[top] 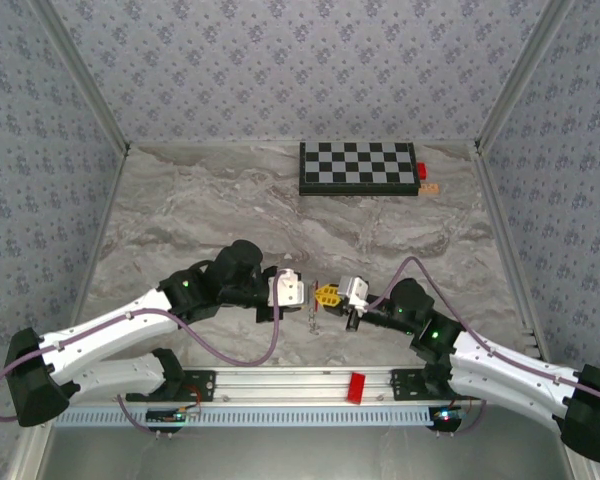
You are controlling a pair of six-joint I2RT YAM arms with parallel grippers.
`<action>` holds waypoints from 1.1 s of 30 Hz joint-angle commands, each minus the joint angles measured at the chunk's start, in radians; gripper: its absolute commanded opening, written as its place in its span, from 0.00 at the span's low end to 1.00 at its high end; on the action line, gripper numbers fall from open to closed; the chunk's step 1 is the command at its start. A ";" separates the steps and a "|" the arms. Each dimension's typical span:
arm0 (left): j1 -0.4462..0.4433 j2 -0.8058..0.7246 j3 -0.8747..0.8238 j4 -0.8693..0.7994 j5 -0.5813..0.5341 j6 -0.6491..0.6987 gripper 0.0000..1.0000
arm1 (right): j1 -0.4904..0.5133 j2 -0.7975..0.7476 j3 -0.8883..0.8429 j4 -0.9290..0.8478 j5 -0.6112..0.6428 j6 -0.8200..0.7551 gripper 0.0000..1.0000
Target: Put the keys on the keyring
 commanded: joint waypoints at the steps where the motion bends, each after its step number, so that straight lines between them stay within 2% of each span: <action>1: -0.015 0.007 0.042 -0.017 0.020 0.008 0.18 | -0.013 -0.014 0.020 0.049 0.046 0.021 0.00; 2: -0.015 0.006 0.042 -0.013 0.014 0.003 0.30 | -0.016 -0.017 0.017 0.050 0.047 0.022 0.00; 3: -0.016 0.003 0.039 -0.009 0.007 -0.002 0.37 | -0.016 -0.021 0.014 0.053 0.051 0.023 0.00; 5: -0.016 -0.004 0.028 0.008 -0.015 -0.010 0.45 | -0.022 -0.032 0.005 0.061 0.055 0.032 0.00; 7: -0.016 -0.016 0.015 0.035 -0.030 -0.020 0.51 | -0.030 -0.045 0.000 0.072 0.053 0.040 0.00; 11: -0.010 -0.027 0.011 0.079 -0.066 -0.077 0.53 | -0.046 -0.060 -0.002 0.072 0.046 0.054 0.00; 14: 0.017 -0.019 0.030 0.119 -0.091 -0.199 0.58 | -0.063 -0.071 -0.001 0.082 0.042 0.081 0.00; 21: 0.078 0.017 0.054 0.268 -0.073 -0.465 0.60 | -0.122 -0.088 0.021 0.107 0.009 0.157 0.00; 25: 0.120 0.007 0.026 0.393 -0.025 -0.531 0.59 | -0.187 -0.087 0.049 0.125 -0.058 0.219 0.00; 30: 0.195 -0.032 -0.033 0.586 0.058 -0.625 0.53 | -0.304 -0.031 0.079 0.241 -0.173 0.341 0.00; 33: 0.231 -0.036 -0.046 0.648 0.048 -0.648 0.47 | -0.360 0.047 0.121 0.310 -0.257 0.412 0.00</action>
